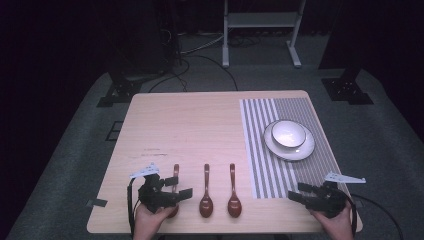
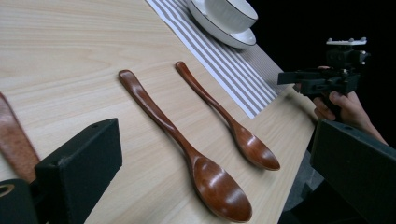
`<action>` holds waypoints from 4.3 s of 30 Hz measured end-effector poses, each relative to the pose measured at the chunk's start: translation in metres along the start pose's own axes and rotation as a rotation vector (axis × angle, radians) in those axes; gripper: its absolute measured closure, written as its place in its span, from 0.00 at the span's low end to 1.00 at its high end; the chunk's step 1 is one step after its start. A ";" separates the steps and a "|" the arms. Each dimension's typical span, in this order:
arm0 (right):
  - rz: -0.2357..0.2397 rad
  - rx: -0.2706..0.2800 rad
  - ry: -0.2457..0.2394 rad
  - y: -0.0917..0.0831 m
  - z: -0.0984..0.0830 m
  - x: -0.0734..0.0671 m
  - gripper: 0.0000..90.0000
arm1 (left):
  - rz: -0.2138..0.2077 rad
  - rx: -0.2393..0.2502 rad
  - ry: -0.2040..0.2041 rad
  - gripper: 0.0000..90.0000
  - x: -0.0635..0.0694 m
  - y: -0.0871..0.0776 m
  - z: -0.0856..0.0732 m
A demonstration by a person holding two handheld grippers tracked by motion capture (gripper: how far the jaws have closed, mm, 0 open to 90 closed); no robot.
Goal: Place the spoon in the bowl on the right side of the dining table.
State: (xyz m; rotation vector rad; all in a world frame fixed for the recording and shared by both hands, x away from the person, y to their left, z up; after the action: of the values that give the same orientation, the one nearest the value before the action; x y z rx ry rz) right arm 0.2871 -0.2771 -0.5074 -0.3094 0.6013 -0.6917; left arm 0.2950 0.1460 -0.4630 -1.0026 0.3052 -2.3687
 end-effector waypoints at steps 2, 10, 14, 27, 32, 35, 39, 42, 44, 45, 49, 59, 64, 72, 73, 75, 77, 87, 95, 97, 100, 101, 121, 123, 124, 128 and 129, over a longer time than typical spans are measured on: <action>0.005 0.002 0.001 0.000 0.001 -0.001 0.26 | -0.007 -0.002 -0.003 0.01 0.001 0.002 0.000; 0.016 0.013 0.003 0.001 0.006 -0.003 0.26 | -0.049 -0.033 0.003 0.01 0.012 0.012 -0.003; 0.022 0.012 -0.003 0.003 0.012 -0.004 0.26 | -0.074 -0.053 0.007 0.01 0.018 0.015 -0.004; 0.037 -0.033 -0.033 0.017 0.020 -0.007 0.26 | -0.239 -0.168 -0.004 0.01 0.059 0.053 -0.017; 0.033 -0.042 -0.043 0.018 0.022 -0.007 0.26 | -0.303 -0.208 -0.016 0.01 0.074 0.070 -0.019; 0.032 -0.042 -0.046 0.018 0.024 -0.008 0.26 | -0.319 -0.228 -0.010 0.01 0.081 0.076 -0.020; 0.034 -0.047 -0.046 0.019 0.025 -0.008 0.26 | -0.357 -0.247 -0.029 0.02 0.087 0.084 -0.022; 0.034 -0.050 -0.049 0.020 0.025 -0.008 0.26 | -0.389 -0.272 -0.048 0.04 0.092 0.089 -0.026; 0.035 -0.052 -0.050 0.021 0.024 -0.009 0.26 | -0.400 -0.287 -0.052 0.04 0.094 0.092 -0.029; 0.035 -0.054 -0.052 0.021 0.025 -0.009 0.26 | -0.399 -0.290 -0.055 0.04 0.095 0.094 -0.030; 0.038 -0.062 -0.058 0.024 0.025 -0.010 0.26 | -0.408 -0.314 -0.060 0.04 0.095 0.099 -0.035; 0.048 -0.079 -0.075 0.032 0.029 -0.016 0.26 | -0.399 -0.379 -0.075 0.04 0.095 0.110 -0.048; 0.049 -0.083 -0.086 0.034 0.032 -0.018 0.26 | -0.348 -0.414 -0.077 0.05 0.088 0.116 -0.055; 0.062 -0.094 -0.103 0.040 0.036 -0.026 0.26 | -0.265 -0.443 -0.065 0.09 0.081 0.124 -0.062; 0.063 -0.096 -0.105 0.041 0.036 -0.027 0.26 | -0.268 -0.446 -0.068 0.08 0.081 0.124 -0.062; 0.067 -0.099 -0.111 0.042 0.038 -0.029 0.26 | -0.274 -0.438 -0.074 0.09 0.080 0.123 -0.062; 0.071 -0.101 -0.114 0.044 0.039 -0.030 0.26 | -0.267 -0.439 -0.076 0.09 0.079 0.123 -0.062; 0.093 -0.130 -0.115 0.058 0.041 -0.034 0.26 | -0.270 -0.430 -0.078 0.09 0.078 0.122 -0.062; 0.108 -0.152 -0.109 0.068 0.041 -0.035 0.26 | -0.274 -0.431 -0.076 0.09 0.078 0.122 -0.062; 0.115 -0.153 -0.106 0.070 0.042 -0.036 0.26 | -0.279 -0.431 -0.081 0.09 0.078 0.122 -0.062; 0.121 -0.155 -0.111 0.073 0.044 -0.038 0.26 | -0.283 -0.429 -0.082 0.09 0.078 0.122 -0.062; 0.124 -0.157 -0.112 0.075 0.045 -0.038 0.26 | -0.284 -0.428 -0.083 0.09 0.078 0.122 -0.062; 0.150 -0.195 -0.123 0.098 0.051 -0.046 0.26 | -0.289 -0.426 -0.088 0.09 0.077 0.122 -0.062; 0.153 -0.197 -0.124 0.100 0.052 -0.047 0.26 | -0.290 -0.425 -0.089 0.09 0.077 0.122 -0.062; 0.153 -0.197 -0.124 0.100 0.052 -0.047 0.26 | -0.290 -0.425 -0.089 0.09 0.077 0.122 -0.062; 0.159 -0.204 -0.125 0.106 0.055 -0.048 0.26 | -0.291 -0.424 -0.089 0.09 0.077 0.122 -0.062; 0.162 -0.207 -0.127 0.109 0.056 -0.049 0.26 | -0.290 -0.422 -0.088 0.09 0.077 0.122 -0.062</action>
State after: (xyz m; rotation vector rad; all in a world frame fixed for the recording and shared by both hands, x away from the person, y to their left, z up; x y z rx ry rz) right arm 0.3460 -0.1595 -0.4927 -0.4875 0.5704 -0.4506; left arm 0.2543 0.0012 -0.5094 -1.4236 0.6887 -2.5649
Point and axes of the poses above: each handheld gripper's, and its own axes: y roughly forward along the jaws, z roughly out of its top, x roughly to its right, the point moved 6 cm from there along y, roughly forward along the jaws, and after that the axes turned 6 degrees about -y, right-handed, at the moved point
